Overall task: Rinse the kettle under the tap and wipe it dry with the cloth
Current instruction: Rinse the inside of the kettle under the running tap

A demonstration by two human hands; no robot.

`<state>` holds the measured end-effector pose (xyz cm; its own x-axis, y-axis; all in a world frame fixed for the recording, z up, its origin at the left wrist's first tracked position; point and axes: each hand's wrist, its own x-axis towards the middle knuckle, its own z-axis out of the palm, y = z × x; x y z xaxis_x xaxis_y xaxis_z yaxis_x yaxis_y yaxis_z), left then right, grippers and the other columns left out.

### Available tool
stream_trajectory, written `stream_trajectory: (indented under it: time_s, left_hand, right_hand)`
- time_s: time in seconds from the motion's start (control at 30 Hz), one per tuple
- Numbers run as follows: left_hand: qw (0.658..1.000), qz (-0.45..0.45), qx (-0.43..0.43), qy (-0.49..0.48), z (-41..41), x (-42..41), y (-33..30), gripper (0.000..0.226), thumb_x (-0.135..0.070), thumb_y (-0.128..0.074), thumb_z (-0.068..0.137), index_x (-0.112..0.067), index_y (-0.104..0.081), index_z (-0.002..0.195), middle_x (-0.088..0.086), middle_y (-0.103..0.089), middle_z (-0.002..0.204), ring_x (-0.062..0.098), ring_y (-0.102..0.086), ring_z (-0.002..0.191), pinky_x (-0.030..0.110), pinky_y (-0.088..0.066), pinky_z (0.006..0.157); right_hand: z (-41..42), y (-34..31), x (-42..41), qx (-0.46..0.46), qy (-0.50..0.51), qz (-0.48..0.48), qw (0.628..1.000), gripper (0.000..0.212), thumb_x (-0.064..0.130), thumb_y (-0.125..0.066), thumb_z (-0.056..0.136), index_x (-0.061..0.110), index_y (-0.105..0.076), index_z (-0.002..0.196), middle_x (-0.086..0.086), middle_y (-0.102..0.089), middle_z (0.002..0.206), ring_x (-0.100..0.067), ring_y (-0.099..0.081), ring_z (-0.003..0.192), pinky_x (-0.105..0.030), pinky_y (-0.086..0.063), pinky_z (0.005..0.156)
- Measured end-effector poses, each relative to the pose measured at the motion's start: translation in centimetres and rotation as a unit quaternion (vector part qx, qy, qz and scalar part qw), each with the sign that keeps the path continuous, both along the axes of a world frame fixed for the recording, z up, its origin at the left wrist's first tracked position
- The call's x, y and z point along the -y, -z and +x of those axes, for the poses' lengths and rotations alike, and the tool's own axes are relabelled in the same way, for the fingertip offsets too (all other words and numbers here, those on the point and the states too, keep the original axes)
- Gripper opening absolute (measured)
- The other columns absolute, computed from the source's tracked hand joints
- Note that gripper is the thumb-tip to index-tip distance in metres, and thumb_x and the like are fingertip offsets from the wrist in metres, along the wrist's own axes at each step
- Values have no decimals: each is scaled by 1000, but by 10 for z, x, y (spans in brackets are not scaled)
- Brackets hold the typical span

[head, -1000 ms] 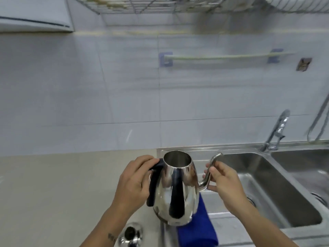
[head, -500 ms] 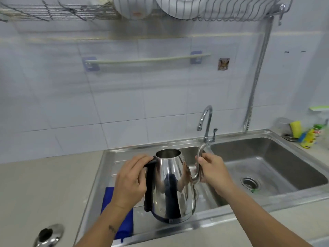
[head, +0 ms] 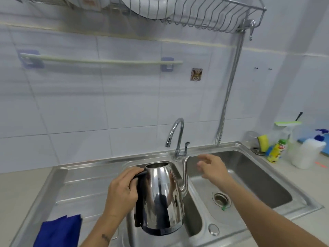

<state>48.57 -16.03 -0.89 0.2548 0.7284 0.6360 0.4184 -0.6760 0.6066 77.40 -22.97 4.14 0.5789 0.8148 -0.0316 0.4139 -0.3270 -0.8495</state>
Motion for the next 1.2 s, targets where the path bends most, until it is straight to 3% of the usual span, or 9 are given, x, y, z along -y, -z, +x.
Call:
stream_trajectory:
  time_s: [0.2,0.33,0.43,0.57,0.63,0.8,0.93,1.07,1.2]
  left_hand:
    - [999,-47,-7,-12,31,-28,19,37,4,-59,85,-23,-73,106,-33,-60,106,-16,-55,103,4,-40,94]
    - [995,-91,-18,-34,56,-33,27,37,6,-59,86,-23,-72,105,-34,-62,102,-14,-57,98,1,-40,87]
    - [990,-121,-28,-68,74,-33,31,37,4,-58,88,-27,-71,104,-37,-63,100,-12,-59,96,2,-42,84]
    - [981,-142,-42,-124,95,-32,36,37,1,-60,88,-29,-71,106,-46,-58,102,-12,-59,95,13,-51,85]
    - [977,-147,-45,-149,105,-31,36,36,0,-60,88,-30,-70,106,-43,-59,103,-8,-62,92,20,-55,82]
    - [971,-159,-53,-168,121,-37,34,36,-1,-60,88,-32,-69,105,-37,-62,98,-3,-63,79,25,-56,73]
    - [973,-175,-51,-144,122,-48,38,38,0,-59,88,-33,-69,104,-31,-65,98,3,-65,78,30,-58,73]
    - [974,-181,-40,-129,117,-56,45,37,1,-59,88,-32,-70,103,-32,-65,101,1,-65,85,32,-58,78]
    - [972,-200,-21,-121,105,-65,50,37,0,-59,88,-32,-71,102,-34,-65,102,0,-65,90,34,-57,83]
  right_hand:
    - [49,-4,-45,62,-51,-60,995,40,14,-57,93,15,-59,133,-2,-70,103,-17,-64,88,-28,-48,79]
    - [80,7,-90,106,-136,-104,979,54,11,-54,96,15,-43,149,-11,-56,140,-24,-56,114,-29,-43,92]
    - [99,14,-124,113,-185,-138,966,58,8,-48,96,17,-35,152,-9,-45,152,-27,-55,119,-31,-43,90]
    - [116,21,-162,142,-229,-163,949,62,5,-45,94,10,-30,154,-10,-31,161,-27,-32,146,-29,-29,111]
    - [121,25,-176,156,-248,-177,940,61,5,-47,94,5,-31,153,-11,-32,161,-29,-30,147,-29,-25,114]
    - [130,35,-194,175,-243,-165,940,42,1,-48,90,-7,-54,131,-23,-55,140,-40,-49,130,-42,-38,106]
    - [127,49,-189,182,-234,-123,947,38,11,-53,91,6,-65,127,-16,-63,133,-36,-56,122,-38,-44,101]
    - [110,55,-167,183,-226,-124,949,35,7,-52,88,8,-67,119,-16,-64,128,-37,-59,117,-41,-47,98]
    - [92,62,-142,219,-218,-97,946,47,4,-49,89,5,-52,136,-14,-51,143,-35,-47,132,-38,-36,108]
